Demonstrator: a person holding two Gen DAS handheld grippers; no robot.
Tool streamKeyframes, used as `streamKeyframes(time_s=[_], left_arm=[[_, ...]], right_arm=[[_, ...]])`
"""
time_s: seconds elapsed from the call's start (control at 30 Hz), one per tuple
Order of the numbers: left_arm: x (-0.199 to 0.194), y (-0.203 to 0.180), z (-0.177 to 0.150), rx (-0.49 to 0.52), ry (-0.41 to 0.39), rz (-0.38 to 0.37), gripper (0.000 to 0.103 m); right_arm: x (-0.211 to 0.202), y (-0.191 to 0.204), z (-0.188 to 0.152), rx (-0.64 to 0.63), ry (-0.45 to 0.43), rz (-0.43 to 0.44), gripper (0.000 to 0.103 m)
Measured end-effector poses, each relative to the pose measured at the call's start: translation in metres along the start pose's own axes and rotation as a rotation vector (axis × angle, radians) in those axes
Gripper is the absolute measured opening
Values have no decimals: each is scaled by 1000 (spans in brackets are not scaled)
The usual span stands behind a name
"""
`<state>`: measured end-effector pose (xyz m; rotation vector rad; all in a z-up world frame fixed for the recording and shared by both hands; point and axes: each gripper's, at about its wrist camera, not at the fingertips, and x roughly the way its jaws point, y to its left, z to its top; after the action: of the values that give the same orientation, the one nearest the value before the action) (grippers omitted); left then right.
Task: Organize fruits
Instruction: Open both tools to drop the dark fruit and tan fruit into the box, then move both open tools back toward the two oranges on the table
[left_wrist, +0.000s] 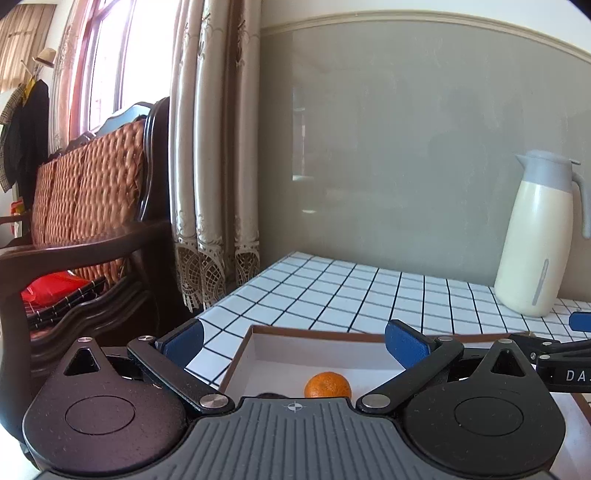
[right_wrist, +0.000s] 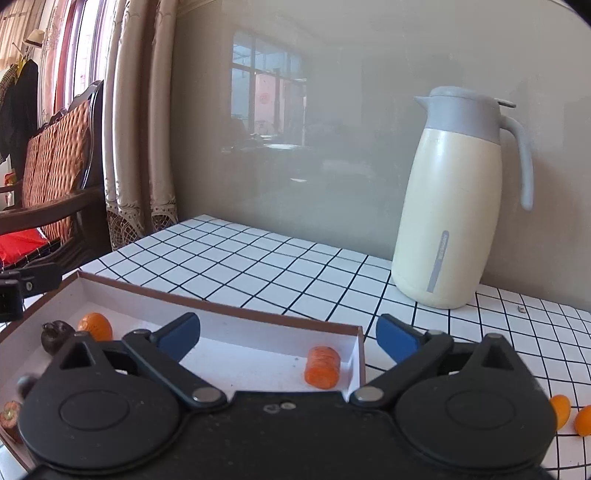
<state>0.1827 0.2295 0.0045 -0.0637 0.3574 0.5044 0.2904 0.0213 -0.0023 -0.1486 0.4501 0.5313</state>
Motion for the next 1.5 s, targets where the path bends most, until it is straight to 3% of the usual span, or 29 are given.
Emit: streamKeyframes(time_s=[0.3, 0.6, 1.13, 1.5], left_arm=[[-4, -4, -2, 10, 3, -10, 103], [-13, -29, -4, 37, -6, -54, 103], [-30, -117, -5, 107, -15, -178, 103], [-40, -184, -9, 133, 15, -328, 103]], right_arm=[[-10, -1, 2, 11, -27, 5, 97], [-30, -23, -3, 2, -44, -54, 97], [-70, -137, -36, 73, -8, -275, 95], [-86, -205, -67, 151, 70, -397, 87]])
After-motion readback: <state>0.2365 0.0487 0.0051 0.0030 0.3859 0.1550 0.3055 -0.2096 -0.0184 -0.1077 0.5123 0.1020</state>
